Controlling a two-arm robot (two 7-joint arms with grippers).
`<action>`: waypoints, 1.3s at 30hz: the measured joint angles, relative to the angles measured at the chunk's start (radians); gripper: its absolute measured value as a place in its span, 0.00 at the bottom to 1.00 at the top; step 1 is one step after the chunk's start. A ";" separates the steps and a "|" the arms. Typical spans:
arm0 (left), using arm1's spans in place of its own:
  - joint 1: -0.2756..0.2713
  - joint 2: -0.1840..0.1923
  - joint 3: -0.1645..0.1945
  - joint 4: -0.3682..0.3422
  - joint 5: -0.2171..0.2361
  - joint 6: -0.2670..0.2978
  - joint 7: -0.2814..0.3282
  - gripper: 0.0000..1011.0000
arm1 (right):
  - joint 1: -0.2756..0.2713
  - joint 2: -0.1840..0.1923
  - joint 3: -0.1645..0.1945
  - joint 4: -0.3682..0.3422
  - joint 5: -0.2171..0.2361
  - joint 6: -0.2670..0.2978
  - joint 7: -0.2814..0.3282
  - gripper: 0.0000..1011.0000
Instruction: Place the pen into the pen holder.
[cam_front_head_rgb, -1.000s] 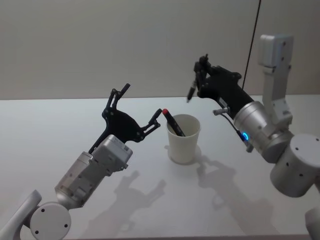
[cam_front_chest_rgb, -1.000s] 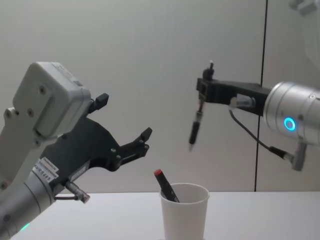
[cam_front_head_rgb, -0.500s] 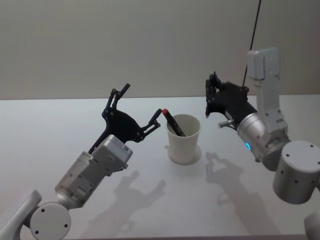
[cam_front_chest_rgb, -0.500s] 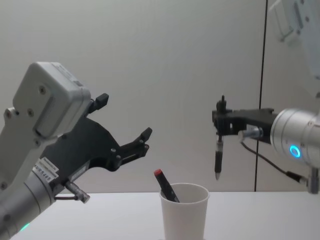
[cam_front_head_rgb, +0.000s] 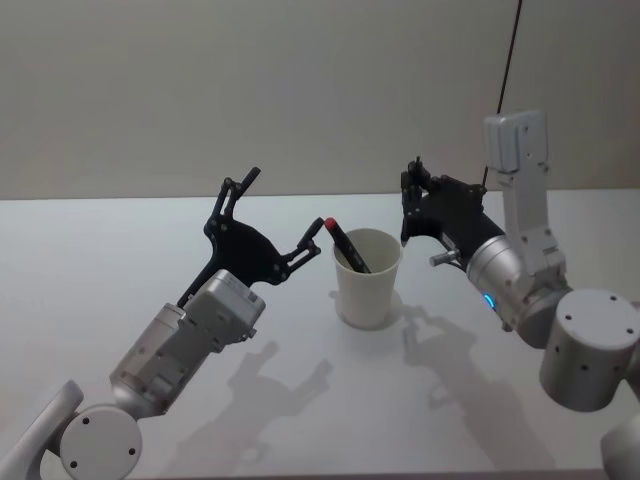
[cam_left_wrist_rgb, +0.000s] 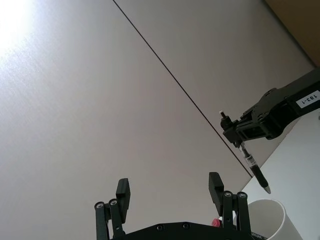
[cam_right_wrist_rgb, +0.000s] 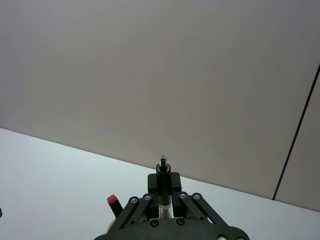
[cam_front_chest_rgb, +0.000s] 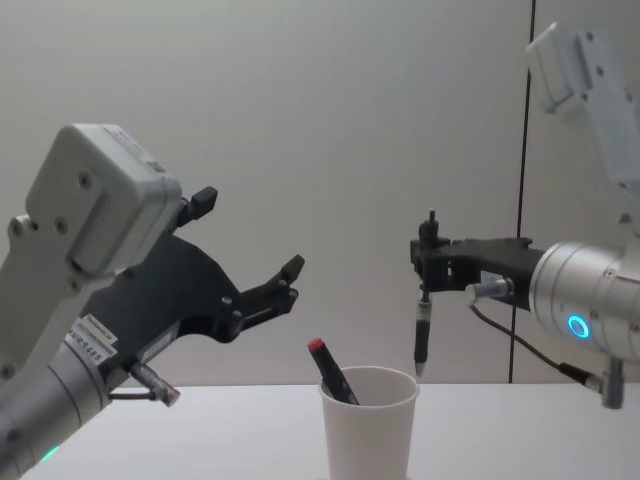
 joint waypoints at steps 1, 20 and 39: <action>0.000 0.000 0.000 0.000 0.000 0.000 0.000 0.99 | 0.001 -0.001 0.000 0.005 0.003 -0.008 0.006 0.13; 0.000 0.000 0.000 0.000 0.000 0.000 0.000 0.99 | 0.023 -0.022 -0.006 0.047 0.013 -0.052 0.038 0.35; 0.000 0.000 0.000 0.000 0.000 0.000 0.000 0.99 | 0.032 -0.031 -0.009 0.063 0.009 -0.066 0.045 0.96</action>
